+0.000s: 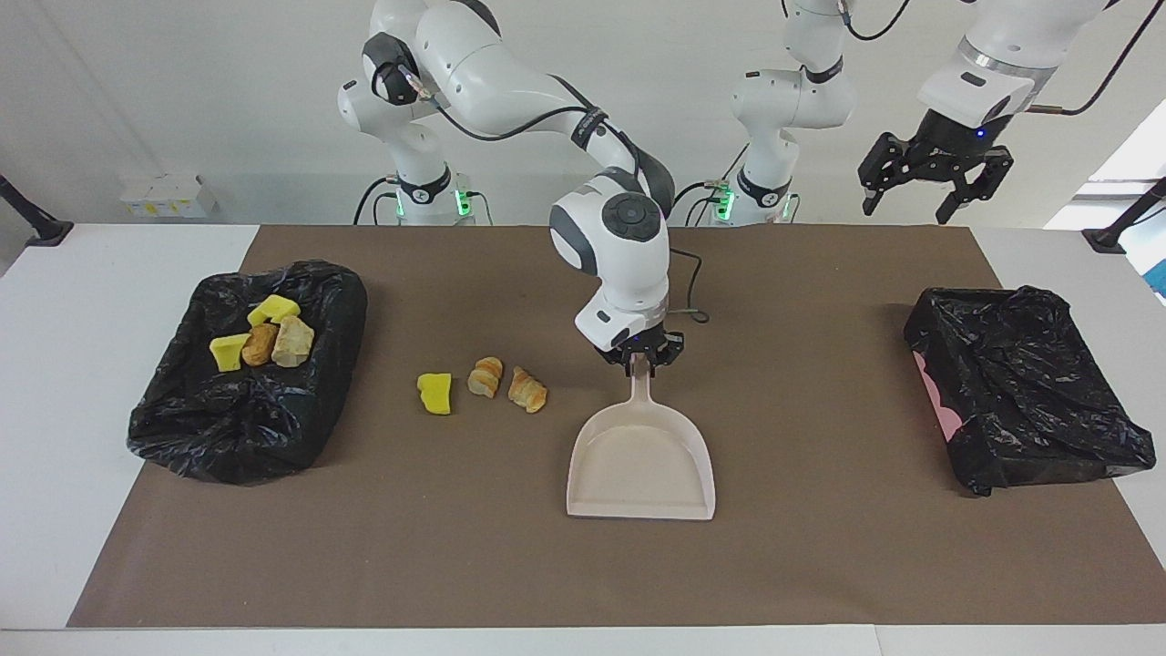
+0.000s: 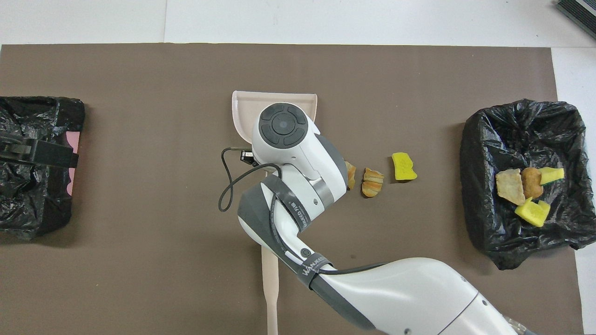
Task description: Sweep and dump trash in bin
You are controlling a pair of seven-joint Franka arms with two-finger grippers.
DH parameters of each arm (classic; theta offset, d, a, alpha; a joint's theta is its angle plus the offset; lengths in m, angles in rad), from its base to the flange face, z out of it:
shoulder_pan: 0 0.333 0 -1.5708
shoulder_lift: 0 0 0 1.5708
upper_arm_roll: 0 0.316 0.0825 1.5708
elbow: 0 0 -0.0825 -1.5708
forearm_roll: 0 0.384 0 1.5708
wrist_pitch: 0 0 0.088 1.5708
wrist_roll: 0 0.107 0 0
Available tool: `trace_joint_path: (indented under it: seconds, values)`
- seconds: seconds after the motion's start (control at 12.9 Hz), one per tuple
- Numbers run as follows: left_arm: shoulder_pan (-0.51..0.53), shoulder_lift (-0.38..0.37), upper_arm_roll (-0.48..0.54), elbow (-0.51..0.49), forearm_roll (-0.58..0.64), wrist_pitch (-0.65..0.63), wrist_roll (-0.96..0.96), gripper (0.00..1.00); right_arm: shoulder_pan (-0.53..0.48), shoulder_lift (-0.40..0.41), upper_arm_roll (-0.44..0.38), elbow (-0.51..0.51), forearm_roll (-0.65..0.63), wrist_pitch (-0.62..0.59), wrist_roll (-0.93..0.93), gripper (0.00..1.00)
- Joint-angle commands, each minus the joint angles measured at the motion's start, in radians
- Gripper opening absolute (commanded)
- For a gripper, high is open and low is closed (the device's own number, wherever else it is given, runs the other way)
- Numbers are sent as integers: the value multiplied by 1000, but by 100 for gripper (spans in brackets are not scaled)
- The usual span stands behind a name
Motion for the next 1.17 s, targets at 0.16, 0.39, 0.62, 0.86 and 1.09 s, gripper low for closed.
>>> trace_joint_path:
  seconds: [0.16, 0.39, 0.62, 0.86, 1.09]
  values:
    - [11, -11, -4, -3, -6, -10, 7, 100, 39, -153, 12, -180, -7, -65, 25, 100]
    - [11, -11, -5, -3, -6, -16, 1, 100, 101, -247, 16, -317, -5, -63, 41, 100]
    - [-7, -8, -14, -24, -6, 71, 1, 100, 153, -348, 19, -456, 11, -56, 82, 100]
    - [-71, 33, -19, -43, -6, 151, -9, 100, 193, -476, 19, -614, 77, -47, 87, 100]
    - [-156, 96, -20, -87, -6, 281, -120, 100, 256, -559, 19, -749, 155, -8, 110, 100]
